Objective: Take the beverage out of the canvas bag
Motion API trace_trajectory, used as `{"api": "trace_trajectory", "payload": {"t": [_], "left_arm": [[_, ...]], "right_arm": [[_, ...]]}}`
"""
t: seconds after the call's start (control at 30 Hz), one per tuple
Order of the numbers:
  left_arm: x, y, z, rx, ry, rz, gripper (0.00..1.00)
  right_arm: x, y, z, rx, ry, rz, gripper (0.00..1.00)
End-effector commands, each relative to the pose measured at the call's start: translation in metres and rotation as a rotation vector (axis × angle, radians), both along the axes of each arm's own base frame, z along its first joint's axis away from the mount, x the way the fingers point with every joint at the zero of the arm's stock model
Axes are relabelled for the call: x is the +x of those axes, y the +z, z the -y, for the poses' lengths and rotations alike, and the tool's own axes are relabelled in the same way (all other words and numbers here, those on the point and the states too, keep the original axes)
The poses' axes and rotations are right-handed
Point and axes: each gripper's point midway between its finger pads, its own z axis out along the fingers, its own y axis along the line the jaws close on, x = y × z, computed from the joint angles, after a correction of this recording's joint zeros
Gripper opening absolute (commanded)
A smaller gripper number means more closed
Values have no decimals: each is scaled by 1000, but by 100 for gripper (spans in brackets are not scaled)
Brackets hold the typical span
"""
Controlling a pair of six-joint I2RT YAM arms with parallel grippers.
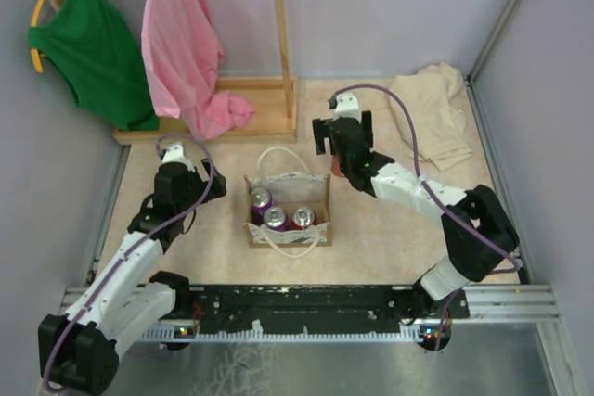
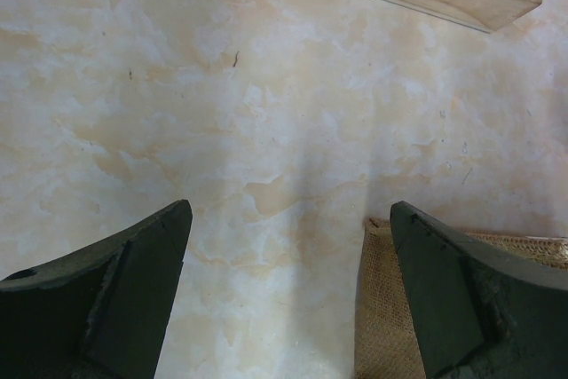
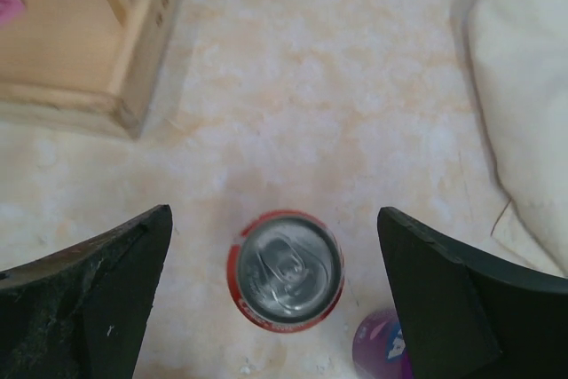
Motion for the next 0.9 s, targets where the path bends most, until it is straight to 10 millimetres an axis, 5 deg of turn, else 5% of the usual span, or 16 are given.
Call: {"api": "trace_trajectory", "payload": {"t": [0.0,0.17,0.3,0.4,0.63,0.87], "left_arm": [[-1,1,2,-4,-11,6,99],[-2,-1,1,-7,-6,6,99],[-2,-1,2,-5,-9,6,99],[-2,-1,1,-3,-7,6,99],[-2,1,0,-1,-5,19,99],[-2,0,0,-3,-2,18,99]], "right_arm": [[3,129,-8,52,-44,254,99],[-31,179,-24,97,-9,290,98],[-66,183,-36,157,60,223,92],[-103,180,-59,196,180,171,78],[-167,134,-103,141,409,-68,59],[-186,67,-118,31,473,-264,57]]}}
